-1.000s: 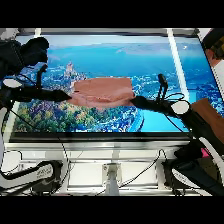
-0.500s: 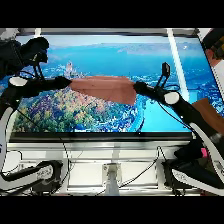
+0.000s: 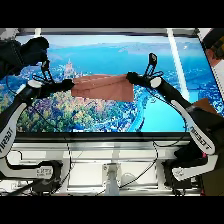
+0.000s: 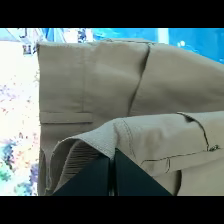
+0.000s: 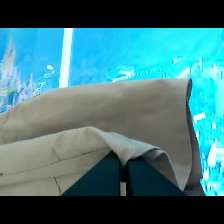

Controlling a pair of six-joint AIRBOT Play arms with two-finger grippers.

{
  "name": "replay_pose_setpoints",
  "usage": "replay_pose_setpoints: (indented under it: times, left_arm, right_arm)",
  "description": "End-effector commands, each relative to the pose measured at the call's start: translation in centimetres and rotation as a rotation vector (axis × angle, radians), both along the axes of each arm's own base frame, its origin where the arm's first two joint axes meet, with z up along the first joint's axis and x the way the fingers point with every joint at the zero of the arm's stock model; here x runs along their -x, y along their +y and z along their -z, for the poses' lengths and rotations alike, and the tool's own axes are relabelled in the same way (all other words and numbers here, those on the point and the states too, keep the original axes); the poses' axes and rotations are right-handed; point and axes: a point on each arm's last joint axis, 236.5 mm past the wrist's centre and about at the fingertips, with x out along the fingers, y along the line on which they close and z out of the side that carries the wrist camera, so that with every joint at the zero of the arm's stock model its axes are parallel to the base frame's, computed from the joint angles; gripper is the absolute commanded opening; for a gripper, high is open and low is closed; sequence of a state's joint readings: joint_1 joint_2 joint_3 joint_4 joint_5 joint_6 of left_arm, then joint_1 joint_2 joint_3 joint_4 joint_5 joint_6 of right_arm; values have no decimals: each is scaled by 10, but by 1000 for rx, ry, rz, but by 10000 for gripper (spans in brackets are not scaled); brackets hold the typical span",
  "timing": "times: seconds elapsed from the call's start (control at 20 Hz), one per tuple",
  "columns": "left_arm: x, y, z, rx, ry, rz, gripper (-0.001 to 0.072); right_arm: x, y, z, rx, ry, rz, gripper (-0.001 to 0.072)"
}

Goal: Fold the clothes and pants, and hang the long-sleeved shirts on hangers.

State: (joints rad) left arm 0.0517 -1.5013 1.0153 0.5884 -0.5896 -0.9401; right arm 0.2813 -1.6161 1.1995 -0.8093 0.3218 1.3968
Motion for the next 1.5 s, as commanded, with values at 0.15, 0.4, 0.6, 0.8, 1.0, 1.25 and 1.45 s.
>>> replay_pose_setpoints:
  times: [0.15, 0.4, 0.6, 0.8, 1.0, 1.25, 1.45]
  left_arm:
    - [-21, 25, 6, -60, -52, -108, 11]
    - [-32, 25, 10, 58, -34, -220, 12]
    - [-38, 21, 6, 189, -14, -303, 12]
    - [-42, 18, -1, 262, -9, -340, 57]
    - [-47, 10, -14, 303, -31, -322, 259]
    - [-61, 11, -38, 264, -113, -278, 259]
    - [-61, 10, -39, 264, -116, -269, 260]
  right_arm:
    - [-33, 2, 15, 16, -25, 19, 14]
    - [-38, 0, 18, 15, -33, 36, 14]
    - [-43, 2, 8, 11, -54, 36, 14]
    - [-46, 2, 3, 8, -66, 36, 14]
    - [-44, 4, 10, 11, -50, 28, 14]
    - [-45, 3, 9, 13, -52, 29, 14]
    - [-50, -1, 5, 20, -80, 45, 15]
